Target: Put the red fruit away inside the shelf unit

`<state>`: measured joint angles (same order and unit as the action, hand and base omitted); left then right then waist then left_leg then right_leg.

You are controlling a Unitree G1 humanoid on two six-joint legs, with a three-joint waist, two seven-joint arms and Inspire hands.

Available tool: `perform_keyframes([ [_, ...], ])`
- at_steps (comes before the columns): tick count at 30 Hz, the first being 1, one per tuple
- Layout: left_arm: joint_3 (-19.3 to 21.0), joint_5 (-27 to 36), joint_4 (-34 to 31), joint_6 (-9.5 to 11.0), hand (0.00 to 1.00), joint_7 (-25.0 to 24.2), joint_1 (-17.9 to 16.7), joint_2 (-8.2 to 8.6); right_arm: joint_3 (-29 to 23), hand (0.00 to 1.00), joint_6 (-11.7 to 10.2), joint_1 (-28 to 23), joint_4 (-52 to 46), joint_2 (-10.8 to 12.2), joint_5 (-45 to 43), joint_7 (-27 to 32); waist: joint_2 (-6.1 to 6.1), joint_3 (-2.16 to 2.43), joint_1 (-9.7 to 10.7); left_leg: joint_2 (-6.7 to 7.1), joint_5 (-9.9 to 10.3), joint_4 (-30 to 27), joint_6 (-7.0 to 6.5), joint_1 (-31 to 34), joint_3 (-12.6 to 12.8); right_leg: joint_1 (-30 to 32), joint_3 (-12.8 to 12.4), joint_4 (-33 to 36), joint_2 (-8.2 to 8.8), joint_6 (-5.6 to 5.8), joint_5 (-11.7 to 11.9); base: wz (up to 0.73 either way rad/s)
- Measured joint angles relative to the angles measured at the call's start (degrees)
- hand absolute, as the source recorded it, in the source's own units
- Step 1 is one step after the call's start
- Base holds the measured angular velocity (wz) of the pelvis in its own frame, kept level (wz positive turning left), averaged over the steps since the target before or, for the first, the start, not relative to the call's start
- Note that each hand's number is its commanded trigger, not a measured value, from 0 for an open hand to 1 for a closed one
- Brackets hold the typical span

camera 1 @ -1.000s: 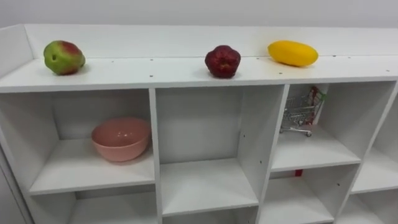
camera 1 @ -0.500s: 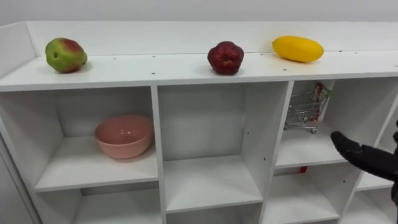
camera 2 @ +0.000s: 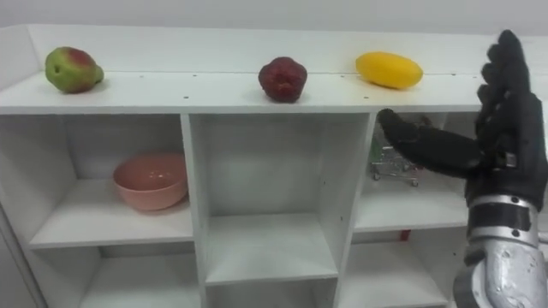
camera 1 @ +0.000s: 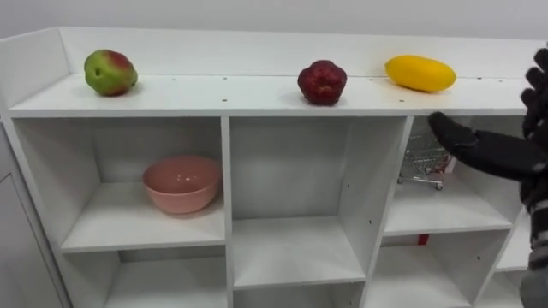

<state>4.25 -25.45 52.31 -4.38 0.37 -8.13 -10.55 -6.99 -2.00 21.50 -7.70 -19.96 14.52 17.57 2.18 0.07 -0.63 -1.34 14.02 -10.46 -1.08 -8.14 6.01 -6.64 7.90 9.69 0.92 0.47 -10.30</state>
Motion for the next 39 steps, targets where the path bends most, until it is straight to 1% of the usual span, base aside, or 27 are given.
perform_keyframes([
  [4,0.0,0.0,-0.4,-0.1,0.00,-1.3,0.0,-0.12,1.3,0.00,0.0,2.5,0.0,0.0,0.3,-1.6,0.01,-0.01,-0.7,0.00,0.0,-0.1,0.00,0.2,-0.3,-0.1,0.3,-0.1,0.05,0.00,0.0,0.05],
  [6,0.0,0.0,-0.7,-0.2,0.00,-2.0,0.6,-0.20,1.3,0.00,0.0,3.3,0.0,0.0,0.3,-2.3,0.01,0.00,-0.9,0.03,0.0,-0.4,0.00,0.6,-1.0,-0.1,1.1,-0.1,0.11,0.00,0.0,0.15],
  [9,0.0,0.0,-2.1,-0.3,0.00,-2.6,1.3,-0.20,1.5,0.00,0.1,3.4,0.2,-0.1,0.8,-3.3,0.02,-0.02,-1.4,0.02,0.0,-0.4,0.05,0.6,-1.5,-0.2,1.6,-0.1,0.09,0.00,0.0,0.10],
  [13,0.1,0.0,-2.2,-0.4,0.00,-3.2,2.7,-0.30,1.8,0.00,0.2,3.5,1.3,-0.2,3.2,-4.9,0.11,-0.13,-1.5,0.00,0.0,-0.4,0.06,0.7,-1.6,-0.2,1.8,-0.2,0.11,0.00,0.0,0.01],
  [16,0.0,0.0,-2.2,-0.8,0.00,-3.3,3.7,-0.37,1.8,0.00,1.4,4.6,3.1,-0.3,4.5,-6.0,0.45,-0.31,-1.4,0.04,0.0,-0.4,0.06,0.8,-1.6,-0.1,1.9,-0.1,0.13,0.00,0.0,0.00],
  [19,0.1,0.0,-2.2,-1.3,0.00,-3.7,3.9,-0.36,1.8,0.00,1.7,5.0,4.6,-0.3,4.4,-6.8,0.65,-0.25,-1.4,0.04,0.0,-0.4,0.06,0.8,-1.6,-0.1,1.9,-0.1,0.11,0.00,0.0,0.00],
  [20,0.1,0.0,-2.2,-1.6,0.00,-3.9,3.9,-0.36,1.8,0.00,2.2,5.5,5.5,-0.3,4.5,-6.9,0.66,-0.24,-1.4,0.04,0.0,-0.4,0.06,0.8,-1.6,0.0,1.9,-0.1,0.12,0.00,0.0,0.00],
  [22,0.1,0.0,-2.2,-1.8,0.00,-4.5,4.0,-0.42,1.7,0.00,2.4,5.6,6.0,-0.5,4.5,-7.1,0.73,-0.19,-1.4,0.04,0.0,-0.4,0.06,1.1,-1.5,0.3,1.8,-0.1,0.12,0.00,0.0,0.00],
  [23,0.1,0.0,-2.1,-2.3,0.00,-4.9,3.9,-0.41,1.7,0.00,2.7,6.0,6.9,-0.6,4.6,-7.7,0.79,-0.15,-1.4,0.04,0.0,-0.4,0.06,1.1,-1.6,0.3,1.9,-0.1,0.12,0.00,0.0,0.00],
  [24,0.1,0.0,-2.2,-2.6,0.00,-5.1,4.0,-0.41,1.7,0.00,3.4,6.5,7.5,-0.6,4.8,-8.0,0.89,-0.06,-1.4,0.02,0.0,-0.4,0.06,1.4,-1.5,0.5,1.9,-0.1,0.11,0.00,0.0,0.00],
  [25,0.1,0.0,-2.2,-2.8,0.00,-5.1,4.0,-0.41,1.7,0.00,3.5,6.8,7.7,-0.6,4.7,-8.2,0.94,-0.01,-1.4,0.01,-0.1,-0.5,0.06,1.6,-1.5,0.7,1.9,0.0,0.11,0.00,0.0,0.00],
  [27,0.1,0.0,-2.2,-3.4,0.00,-5.8,4.0,-0.42,1.9,0.00,4.6,8.8,9.3,-0.7,4.5,-8.8,1.13,0.08,-1.4,0.01,-0.1,-0.6,0.08,2.0,-1.6,1.0,2.3,0.0,0.14,0.00,0.0,0.00],
  [28,0.1,0.0,-2.2,-3.7,0.00,-6.0,4.1,-0.43,2.0,0.00,4.8,9.5,10.0,-0.9,4.5,-9.0,1.21,0.13,-1.3,0.00,-0.1,-0.7,0.08,2.1,-1.6,1.0,2.5,0.0,0.15,0.00,0.0,0.00],
  [30,0.1,0.0,-2.2,-4.4,0.00,-6.4,4.8,-0.59,2.2,0.00,5.9,11.9,12.4,-2.5,4.5,-9.1,1.61,0.33,-1.4,-0.01,-0.1,-0.8,0.09,2.5,-1.9,1.1,3.3,0.0,0.22,-0.01,0.0,0.07],
  [32,0.1,0.0,-2.2,-4.6,0.00,-7.1,5.4,-1.14,2.4,0.00,5.9,14.0,14.4,-3.0,4.5,-9.1,1.92,0.39,-1.4,-0.02,-0.1,-0.8,0.15,2.5,-2.1,1.1,3.4,-0.1,0.20,-0.01,0.0,0.07],
  [33,0.1,-0.1,-2.2,-5.0,0.00,-7.4,5.9,-1.56,2.6,0.00,5.9,15.0,15.8,-3.5,4.5,-9.1,2.15,0.53,-1.5,-0.02,-0.2,-0.8,0.17,2.5,-2.3,1.1,3.4,-0.1,0.17,-0.01,0.0,0.04],
  [34,0.1,-0.1,-2.2,-5.1,0.00,-7.4,6.1,-1.73,2.8,0.00,5.9,15.3,16.4,-3.9,4.5,-9.1,2.23,0.58,-1.5,-0.02,-0.2,-0.8,0.17,2.4,-2.3,1.1,3.3,-0.1,0.16,-0.01,0.0,0.04],
  [35,0.1,0.0,-2.2,-5.3,0.00,-7.5,6.6,-1.96,3.5,0.00,6.0,15.7,16.8,-4.7,4.5,-9.1,2.30,0.62,-1.6,-0.02,-0.2,-0.8,0.17,2.4,-2.4,1.0,3.3,-0.1,0.16,-0.01,0.0,0.00],
  [36,0.1,0.0,-2.2,-5.6,0.00,-7.6,7.2,-2.06,3.7,0.00,6.0,15.7,16.8,-5.1,4.5,-9.6,2.34,0.59,-1.9,-0.01,-0.2,-0.8,0.17,2.4,-2.4,1.0,3.3,-0.1,0.17,-0.01,0.0,0.00],
  [37,0.1,0.0,-2.2,-5.7,0.00,-7.7,7.5,-2.09,3.7,0.00,6.1,15.7,16.9,-5.1,4.5,-9.7,2.35,0.59,-2.0,0.00,-0.2,-0.8,0.17,2.4,-2.4,1.0,3.3,-0.1,0.17,-0.01,0.0,0.00],
  [39,0.1,0.0,-2.1,-5.7,0.00,-8.0,8.3,-2.10,3.7,0.00,7.1,15.7,17.1,-5.1,4.4,-10.3,2.41,0.53,-2.5,0.01,-0.2,-0.8,0.17,2.4,-2.4,1.1,3.3,-0.1,0.18,-0.01,0.0,0.00],
])
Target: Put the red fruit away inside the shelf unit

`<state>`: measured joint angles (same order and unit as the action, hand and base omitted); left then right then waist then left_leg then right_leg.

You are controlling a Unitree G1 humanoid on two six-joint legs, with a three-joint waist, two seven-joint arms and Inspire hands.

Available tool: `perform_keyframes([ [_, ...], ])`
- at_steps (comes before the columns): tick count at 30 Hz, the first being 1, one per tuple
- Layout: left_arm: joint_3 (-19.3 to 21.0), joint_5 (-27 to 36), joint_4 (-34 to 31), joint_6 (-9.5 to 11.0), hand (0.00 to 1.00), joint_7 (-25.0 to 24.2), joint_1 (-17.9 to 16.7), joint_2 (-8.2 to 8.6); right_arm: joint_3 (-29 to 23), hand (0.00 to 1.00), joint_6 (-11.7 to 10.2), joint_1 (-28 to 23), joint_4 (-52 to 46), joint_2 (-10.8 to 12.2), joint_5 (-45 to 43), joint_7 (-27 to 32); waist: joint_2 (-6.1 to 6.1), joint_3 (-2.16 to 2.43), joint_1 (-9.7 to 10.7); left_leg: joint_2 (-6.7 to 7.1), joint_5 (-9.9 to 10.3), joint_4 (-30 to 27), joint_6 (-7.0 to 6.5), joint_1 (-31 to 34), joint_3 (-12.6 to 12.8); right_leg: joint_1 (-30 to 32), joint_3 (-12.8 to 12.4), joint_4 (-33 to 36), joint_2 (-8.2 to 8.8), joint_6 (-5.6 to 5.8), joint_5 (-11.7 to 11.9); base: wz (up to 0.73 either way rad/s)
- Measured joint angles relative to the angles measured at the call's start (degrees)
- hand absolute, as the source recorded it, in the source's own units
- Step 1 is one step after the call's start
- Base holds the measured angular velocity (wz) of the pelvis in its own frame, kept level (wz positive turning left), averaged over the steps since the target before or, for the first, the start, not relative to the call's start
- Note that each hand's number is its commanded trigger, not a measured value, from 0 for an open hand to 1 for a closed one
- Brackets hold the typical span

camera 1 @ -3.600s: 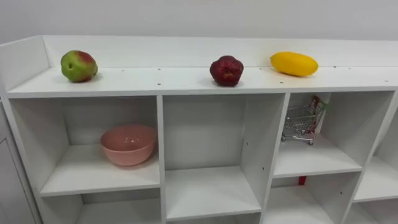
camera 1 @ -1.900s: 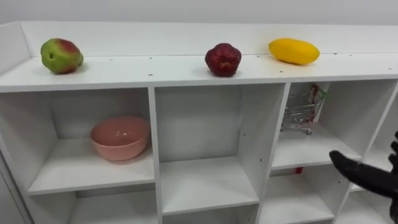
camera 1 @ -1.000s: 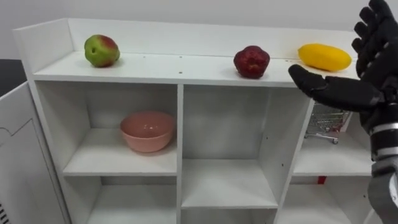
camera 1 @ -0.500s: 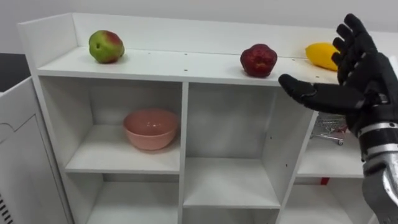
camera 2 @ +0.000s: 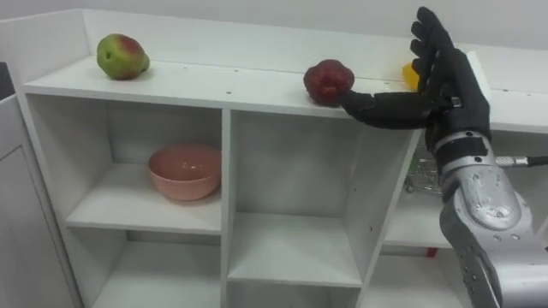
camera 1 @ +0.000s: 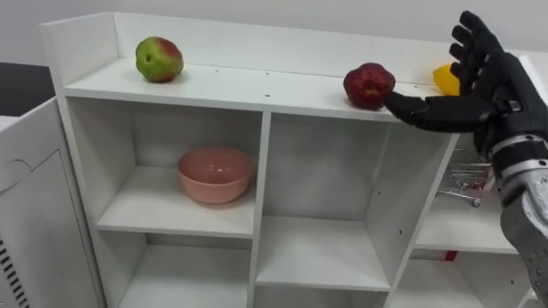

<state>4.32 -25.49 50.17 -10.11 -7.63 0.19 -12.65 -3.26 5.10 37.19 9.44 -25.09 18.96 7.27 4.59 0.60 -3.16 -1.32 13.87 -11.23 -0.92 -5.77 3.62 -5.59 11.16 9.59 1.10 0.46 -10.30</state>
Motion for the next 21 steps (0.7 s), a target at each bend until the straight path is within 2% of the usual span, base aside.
perform_keyframes([
  [3,0.0,0.1,0.1,0.0,0.00,-0.1,0.3,0.01,0.4,0.00,0.3,0.0,1.2,0.0,-1.1,-0.7,-0.03,-0.11,-0.2,-0.01,0.0,0.0,0.00,0.0,0.0,0.0,0.1,0.0,0.00,0.00,0.0,0.00],
  [6,0.0,0.4,0.1,0.0,0.00,-0.2,0.3,0.00,0.9,0.00,0.6,0.0,1.5,0.0,-2.2,-1.3,-0.24,-0.52,-0.2,-0.02,0.0,-0.1,0.00,0.2,0.0,0.1,0.2,0.0,0.02,0.00,0.0,0.00],
  [8,0.0,1.0,0.1,0.0,0.00,-0.5,0.3,-0.01,1.5,0.00,0.6,0.0,1.5,0.0,-3.3,-2.6,-0.34,-0.58,-0.2,-0.02,0.0,-0.1,0.00,0.4,0.0,0.4,0.2,0.0,0.03,0.00,0.0,0.00],
  [16,0.1,1.0,0.1,0.0,0.00,-2.3,2.6,-0.21,1.9,0.00,0.4,0.3,1.9,-0.9,-5.8,-5.4,-0.35,-0.57,-0.3,0.00,0.0,-0.2,0.00,0.7,0.1,0.7,0.2,0.0,0.04,-0.01,0.0,0.00],
  [21,0.1,0.8,0.0,0.0,0.00,-3.1,4.4,-1.58,2.1,0.00,0.8,2.0,3.6,-1.2,-6.2,-7.5,-0.37,-0.56,-0.3,-0.01,0.0,-0.2,0.00,0.6,-0.1,0.5,0.2,0.0,-0.04,-0.01,0.0,0.00],
])
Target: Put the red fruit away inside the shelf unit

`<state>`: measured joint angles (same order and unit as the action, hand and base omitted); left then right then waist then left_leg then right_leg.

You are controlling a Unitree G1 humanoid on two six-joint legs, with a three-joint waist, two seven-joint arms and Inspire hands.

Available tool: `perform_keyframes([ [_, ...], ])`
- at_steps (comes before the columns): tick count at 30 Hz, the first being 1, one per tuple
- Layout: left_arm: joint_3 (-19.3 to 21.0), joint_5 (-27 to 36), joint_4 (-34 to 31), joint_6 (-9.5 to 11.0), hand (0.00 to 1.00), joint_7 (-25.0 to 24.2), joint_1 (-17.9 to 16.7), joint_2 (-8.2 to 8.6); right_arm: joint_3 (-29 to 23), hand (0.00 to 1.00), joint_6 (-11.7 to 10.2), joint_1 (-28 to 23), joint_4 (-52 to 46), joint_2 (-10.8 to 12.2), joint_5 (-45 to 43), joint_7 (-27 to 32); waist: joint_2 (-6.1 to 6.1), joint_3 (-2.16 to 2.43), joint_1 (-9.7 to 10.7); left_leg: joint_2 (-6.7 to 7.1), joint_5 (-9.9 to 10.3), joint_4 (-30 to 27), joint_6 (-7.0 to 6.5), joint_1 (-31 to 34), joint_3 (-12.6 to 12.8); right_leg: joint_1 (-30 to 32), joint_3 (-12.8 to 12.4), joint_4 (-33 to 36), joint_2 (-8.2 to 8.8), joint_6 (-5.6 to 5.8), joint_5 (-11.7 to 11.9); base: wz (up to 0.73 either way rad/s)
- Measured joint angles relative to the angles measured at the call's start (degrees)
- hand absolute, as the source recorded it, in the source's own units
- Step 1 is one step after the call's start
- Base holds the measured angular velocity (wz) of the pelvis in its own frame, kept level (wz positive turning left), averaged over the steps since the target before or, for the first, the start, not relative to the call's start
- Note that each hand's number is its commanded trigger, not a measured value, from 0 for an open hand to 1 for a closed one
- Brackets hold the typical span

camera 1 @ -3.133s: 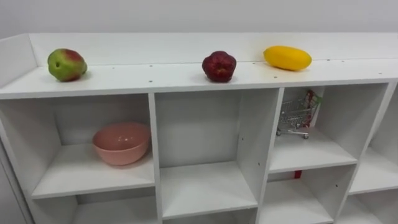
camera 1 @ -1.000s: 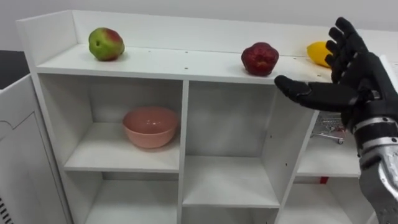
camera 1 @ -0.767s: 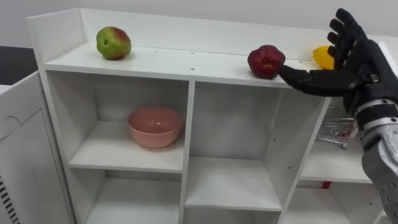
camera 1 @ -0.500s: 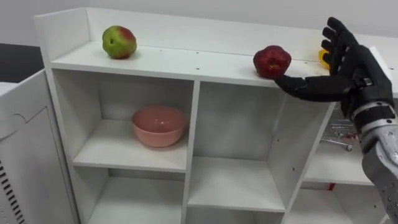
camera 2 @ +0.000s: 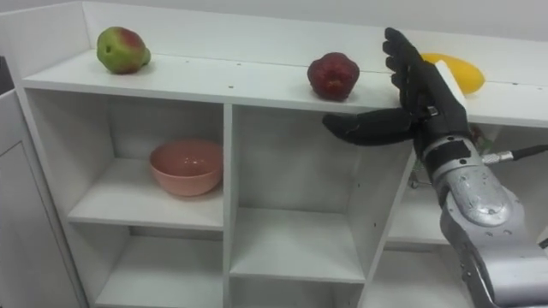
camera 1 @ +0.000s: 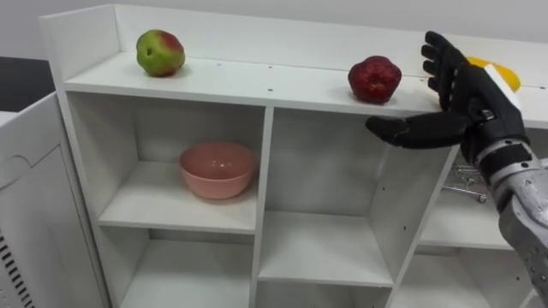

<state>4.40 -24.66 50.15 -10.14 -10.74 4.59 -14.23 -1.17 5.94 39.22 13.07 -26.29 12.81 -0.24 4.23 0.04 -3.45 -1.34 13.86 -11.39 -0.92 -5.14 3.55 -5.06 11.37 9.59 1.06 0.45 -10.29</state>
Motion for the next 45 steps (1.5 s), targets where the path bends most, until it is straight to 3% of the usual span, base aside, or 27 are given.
perform_keyframes([
  [19,-0.3,0.2,0.1,-0.4,0.00,-3.4,2.8,-0.80,4.0,0.00,0.5,4.9,1.8,-0.1,-2.3,-2.4,0.12,0.12,0.0,0.05,0.0,-0.3,0.00,0.5,-0.9,0.2,0.4,0.1,0.05,-0.01,0.0,0.01],
  [20,-0.3,0.2,0.1,-0.4,0.00,-3.5,2.8,-0.80,4.1,0.05,0.5,4.9,1.8,-0.1,-2.3,-2.4,0.14,0.13,0.0,0.05,0.0,-0.3,0.00,0.5,-0.9,0.1,0.4,0.1,0.05,-0.01,0.0,0.04],
  [21,-0.4,0.2,0.1,-0.4,0.00,-3.6,2.8,-0.80,4.2,0.76,0.5,4.9,1.9,-0.1,-2.3,-2.4,0.12,0.13,-0.1,0.05,0.0,-0.3,0.00,0.5,-0.9,0.1,0.3,0.1,0.05,-0.01,0.0,0.03],
  [22,-0.6,0.2,0.1,-0.4,0.00,-3.6,2.8,-0.84,4.3,1.00,0.5,4.9,1.9,-0.1,-2.3,-2.4,0.10,0.14,-0.1,0.05,0.0,-0.3,0.00,0.5,-0.9,0.1,0.2,0.1,0.06,-0.01,0.0,0.00],
  [45,-1.4,0.2,0.5,-1.2,0.00,-5.0,4.5,-1.09,4.9,1.00,0.1,7.0,2.5,-0.4,-1.8,-3.0,-0.73,0.02,-0.2,0.00,0.0,0.0,0.00,-0.5,-1.0,-0.7,-0.2,0.0,-0.05,-0.01,0.0,0.00],
])
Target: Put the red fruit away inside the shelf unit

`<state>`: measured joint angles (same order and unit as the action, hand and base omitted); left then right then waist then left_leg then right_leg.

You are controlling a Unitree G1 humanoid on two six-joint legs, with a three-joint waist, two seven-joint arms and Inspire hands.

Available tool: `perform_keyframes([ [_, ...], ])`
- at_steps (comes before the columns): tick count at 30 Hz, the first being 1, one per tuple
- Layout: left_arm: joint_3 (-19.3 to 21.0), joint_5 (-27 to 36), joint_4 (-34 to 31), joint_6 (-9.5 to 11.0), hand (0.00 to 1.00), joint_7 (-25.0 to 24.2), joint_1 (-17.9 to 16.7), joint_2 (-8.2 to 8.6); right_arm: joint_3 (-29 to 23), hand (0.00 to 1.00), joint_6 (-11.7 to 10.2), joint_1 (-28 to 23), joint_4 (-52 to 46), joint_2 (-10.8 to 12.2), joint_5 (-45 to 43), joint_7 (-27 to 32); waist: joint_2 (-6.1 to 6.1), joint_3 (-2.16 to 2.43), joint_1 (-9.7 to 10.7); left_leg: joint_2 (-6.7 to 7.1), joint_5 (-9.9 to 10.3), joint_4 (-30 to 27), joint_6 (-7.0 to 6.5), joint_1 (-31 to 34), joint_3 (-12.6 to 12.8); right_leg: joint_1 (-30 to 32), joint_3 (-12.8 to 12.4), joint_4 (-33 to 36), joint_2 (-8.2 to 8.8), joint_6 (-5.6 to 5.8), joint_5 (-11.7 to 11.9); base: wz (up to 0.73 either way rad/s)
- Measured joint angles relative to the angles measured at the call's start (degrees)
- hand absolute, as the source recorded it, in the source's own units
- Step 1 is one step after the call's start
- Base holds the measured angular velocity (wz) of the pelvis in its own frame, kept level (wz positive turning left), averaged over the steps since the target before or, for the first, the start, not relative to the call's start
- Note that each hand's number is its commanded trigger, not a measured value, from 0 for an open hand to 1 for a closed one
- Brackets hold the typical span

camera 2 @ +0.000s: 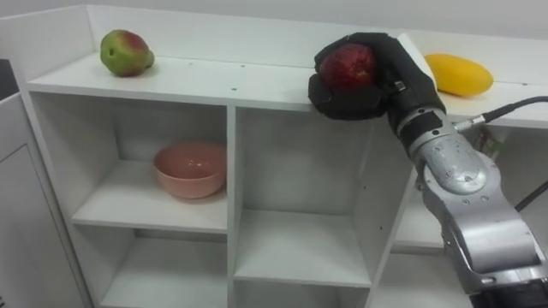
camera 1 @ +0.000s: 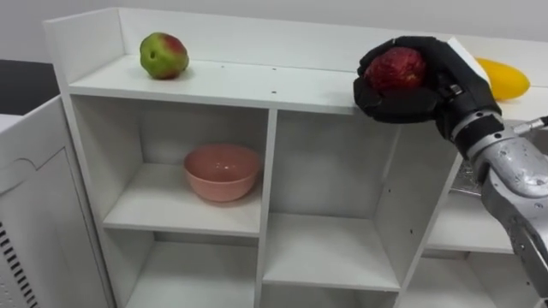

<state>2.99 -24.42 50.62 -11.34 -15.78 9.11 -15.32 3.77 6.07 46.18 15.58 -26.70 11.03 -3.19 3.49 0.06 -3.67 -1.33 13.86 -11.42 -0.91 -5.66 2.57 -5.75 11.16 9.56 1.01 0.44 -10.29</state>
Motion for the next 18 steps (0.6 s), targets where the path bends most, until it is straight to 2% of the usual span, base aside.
perform_keyframes([
  [5,0.0,0.1,0.0,0.0,0.00,-0.1,0.4,-0.73,0.1,1.00,-0.1,0.0,0.0,0.0,2.2,-0.7,0.01,0.02,0.0,0.03,0.0,0.0,0.00,0.0,-0.3,-0.1,0.0,0.1,0.03,0.00,0.0,0.02],
  [11,0.1,-0.1,0.1,0.1,0.00,-0.1,0.3,-1.16,0.2,1.00,1.1,-1.7,-5.9,0.0,1.3,-0.8,-0.29,0.10,-0.6,0.08,0.0,0.1,0.00,-0.3,-0.1,0.3,-2.2,0.1,-0.10,0.00,0.0,-0.12],
  [13,0.1,0.0,0.6,0.4,0.00,-0.1,0.3,-1.15,0.2,1.00,1.1,-3.6,-9.8,0.0,1.7,-0.8,-0.49,0.06,-0.9,0.06,0.0,0.1,0.00,-1.0,-0.4,-0.1,-2.5,0.1,-0.19,0.00,0.0,-0.18],
  [15,0.1,0.1,1.6,0.5,0.00,0.0,0.3,-1.12,0.5,1.00,1.0,-5.8,-14.2,0.1,3.8,-0.8,-1.05,0.26,-0.8,0.08,0.0,0.1,0.00,-1.3,-0.4,-0.4,-3.0,0.2,-0.19,0.00,0.0,-0.02],
  [18,0.1,0.1,1.7,0.6,0.00,0.7,0.3,-1.11,0.7,1.00,1.0,-6.5,-16.0,0.6,6.0,-1.3,-1.70,0.31,-1.0,0.09,0.0,0.3,0.00,-1.9,-0.6,-0.7,-3.2,0.1,-0.25,0.00,0.0,-0.11],
])
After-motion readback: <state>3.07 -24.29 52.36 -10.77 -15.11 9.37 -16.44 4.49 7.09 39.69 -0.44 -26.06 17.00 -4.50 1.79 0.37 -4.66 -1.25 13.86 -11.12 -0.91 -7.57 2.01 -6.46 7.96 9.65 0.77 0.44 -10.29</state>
